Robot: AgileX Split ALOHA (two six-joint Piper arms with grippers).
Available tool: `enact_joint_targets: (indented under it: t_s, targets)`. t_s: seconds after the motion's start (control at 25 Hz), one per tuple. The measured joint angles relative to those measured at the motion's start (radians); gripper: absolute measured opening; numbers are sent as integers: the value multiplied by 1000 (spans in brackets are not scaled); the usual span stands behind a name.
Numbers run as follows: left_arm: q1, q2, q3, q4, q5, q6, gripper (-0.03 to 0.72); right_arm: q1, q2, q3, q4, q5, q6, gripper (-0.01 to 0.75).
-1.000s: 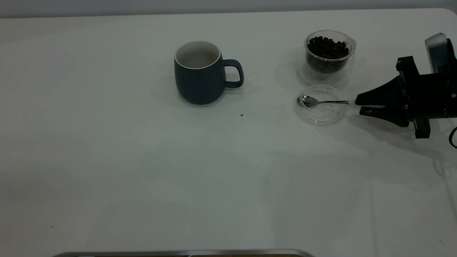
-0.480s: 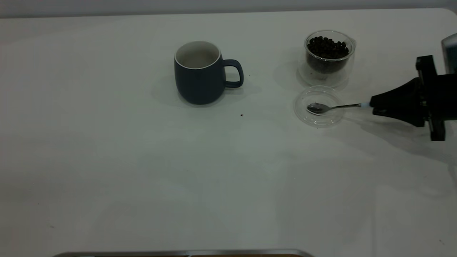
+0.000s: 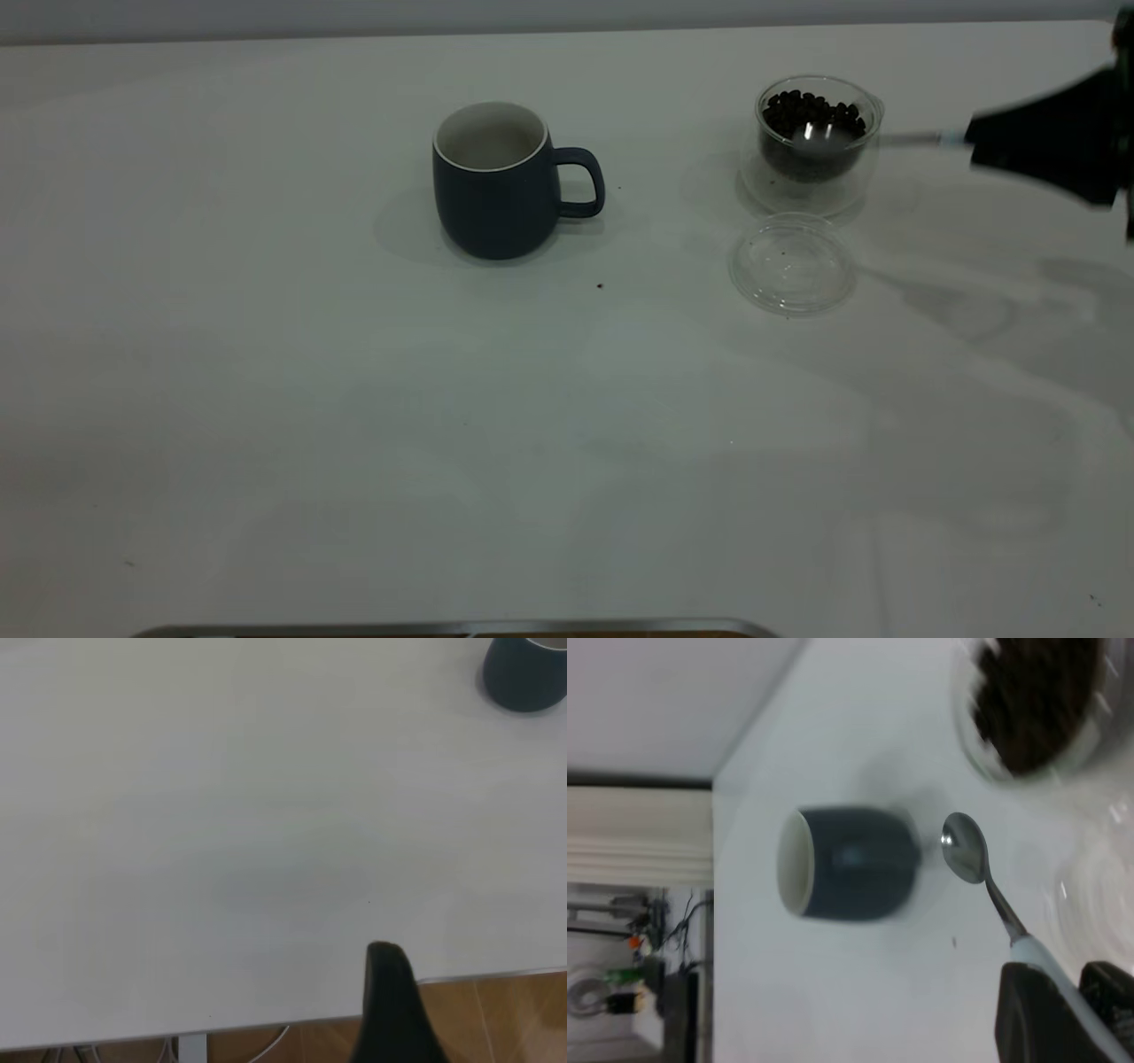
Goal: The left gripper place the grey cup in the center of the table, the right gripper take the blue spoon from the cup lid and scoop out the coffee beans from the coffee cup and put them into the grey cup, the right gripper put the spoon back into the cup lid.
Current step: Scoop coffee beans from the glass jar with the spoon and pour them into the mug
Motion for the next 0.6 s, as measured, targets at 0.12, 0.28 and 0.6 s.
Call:
enact_joint_targets:
  t_s: [0.12,0.28,0.6]
  targets:
    - [0,0,0,0,0,0,545,0,-33,-37,7,-39,-35,101]
    - [0,0,0,0,0,0,545,45,-33,-106,9,-177,-50,101]
    - [0,0,0,0,0,0,545,141,-33,-186,6,-373,-74,101]
